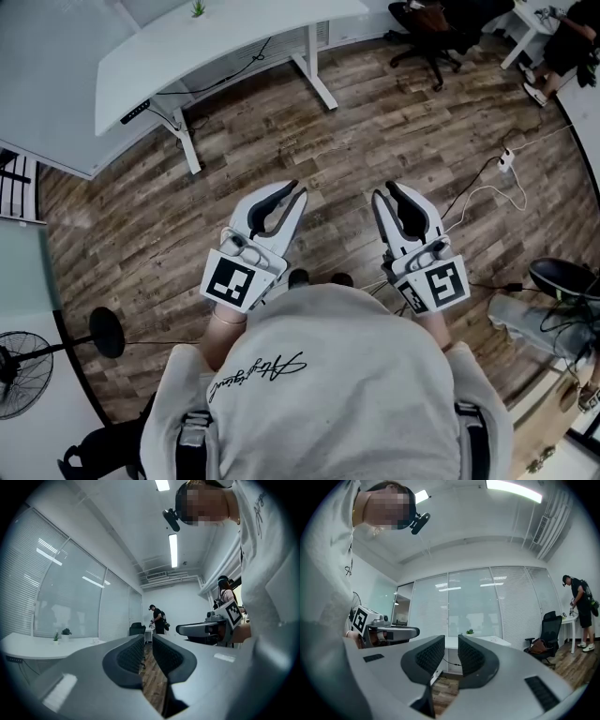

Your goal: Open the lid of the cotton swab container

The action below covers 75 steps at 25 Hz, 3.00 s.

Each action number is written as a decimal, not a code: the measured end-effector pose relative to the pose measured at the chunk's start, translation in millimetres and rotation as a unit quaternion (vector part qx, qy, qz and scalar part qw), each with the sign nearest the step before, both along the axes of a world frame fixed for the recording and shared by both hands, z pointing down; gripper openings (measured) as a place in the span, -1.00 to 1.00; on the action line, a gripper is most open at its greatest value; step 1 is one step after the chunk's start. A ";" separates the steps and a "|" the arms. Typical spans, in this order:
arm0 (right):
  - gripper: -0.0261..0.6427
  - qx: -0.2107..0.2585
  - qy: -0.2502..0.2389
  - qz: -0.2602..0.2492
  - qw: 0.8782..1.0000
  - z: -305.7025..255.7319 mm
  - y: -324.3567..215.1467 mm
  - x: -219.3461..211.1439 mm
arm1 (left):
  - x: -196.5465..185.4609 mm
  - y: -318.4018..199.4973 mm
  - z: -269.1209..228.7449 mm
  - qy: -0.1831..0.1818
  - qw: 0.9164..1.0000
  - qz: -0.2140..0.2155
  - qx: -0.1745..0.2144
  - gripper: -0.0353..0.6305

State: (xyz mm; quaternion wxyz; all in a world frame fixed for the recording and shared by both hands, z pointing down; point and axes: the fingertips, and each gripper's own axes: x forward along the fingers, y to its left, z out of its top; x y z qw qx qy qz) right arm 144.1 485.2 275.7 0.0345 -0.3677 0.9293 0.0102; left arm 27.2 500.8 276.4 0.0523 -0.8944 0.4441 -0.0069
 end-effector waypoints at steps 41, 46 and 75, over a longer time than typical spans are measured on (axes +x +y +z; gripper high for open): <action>0.02 -0.013 -0.012 0.027 0.999 6.2 -2.0 -63.7 | -76.3 -3.1 0.5 0.034 0.999 -0.002 -0.003 -0.04; 0.02 -0.017 -0.019 0.041 0.999 17.5 4.3 -81.9 | -97.2 -0.8 9.6 0.033 0.999 0.004 -0.004 -0.04; 0.02 -0.014 -0.025 0.023 0.999 14.3 -153.1 -23.6 | -44.7 -153.7 5.7 0.031 0.999 -0.021 0.001 -0.04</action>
